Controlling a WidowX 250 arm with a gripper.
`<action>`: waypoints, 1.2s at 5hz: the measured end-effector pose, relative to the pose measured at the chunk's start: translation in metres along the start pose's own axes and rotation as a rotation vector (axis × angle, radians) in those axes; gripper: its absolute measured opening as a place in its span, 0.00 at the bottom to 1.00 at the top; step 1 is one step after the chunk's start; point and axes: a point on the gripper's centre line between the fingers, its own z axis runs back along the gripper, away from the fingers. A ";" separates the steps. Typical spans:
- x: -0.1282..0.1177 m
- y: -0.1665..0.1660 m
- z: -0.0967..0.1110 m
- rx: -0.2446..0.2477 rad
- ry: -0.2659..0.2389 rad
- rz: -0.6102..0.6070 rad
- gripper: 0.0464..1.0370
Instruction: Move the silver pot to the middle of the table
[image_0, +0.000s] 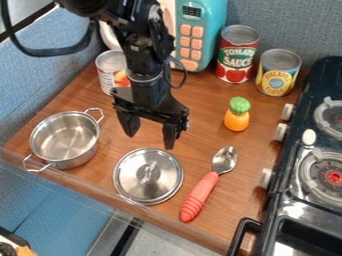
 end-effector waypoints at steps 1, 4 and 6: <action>-0.004 0.000 -0.007 0.000 0.031 0.001 0.96; 0.010 0.050 -0.005 0.040 -0.006 0.137 0.96; 0.000 0.080 -0.036 0.092 0.058 0.194 0.96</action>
